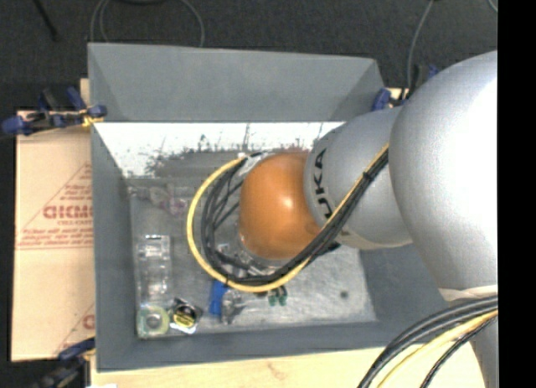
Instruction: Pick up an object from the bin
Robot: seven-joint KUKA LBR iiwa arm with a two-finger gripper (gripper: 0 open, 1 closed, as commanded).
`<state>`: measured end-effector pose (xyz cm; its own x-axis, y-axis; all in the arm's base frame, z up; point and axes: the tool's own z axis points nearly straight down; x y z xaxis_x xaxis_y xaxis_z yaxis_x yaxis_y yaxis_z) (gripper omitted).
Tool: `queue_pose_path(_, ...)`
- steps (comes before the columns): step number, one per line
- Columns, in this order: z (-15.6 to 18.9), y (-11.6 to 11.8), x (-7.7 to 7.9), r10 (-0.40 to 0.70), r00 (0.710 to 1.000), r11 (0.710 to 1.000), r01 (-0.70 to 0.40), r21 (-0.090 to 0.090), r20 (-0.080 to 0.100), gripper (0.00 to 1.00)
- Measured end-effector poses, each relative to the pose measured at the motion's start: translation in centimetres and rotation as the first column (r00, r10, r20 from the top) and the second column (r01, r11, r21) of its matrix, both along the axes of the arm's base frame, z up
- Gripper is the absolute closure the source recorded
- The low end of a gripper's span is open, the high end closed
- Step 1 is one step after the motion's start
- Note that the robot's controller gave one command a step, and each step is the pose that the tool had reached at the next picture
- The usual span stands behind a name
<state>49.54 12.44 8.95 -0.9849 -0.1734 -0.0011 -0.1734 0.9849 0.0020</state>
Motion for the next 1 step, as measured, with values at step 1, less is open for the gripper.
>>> queue_pose_path(1,12.71,-1.77,0.35,0.077,0.997,0.997,-0.077,-0.003,0.011,1.0)
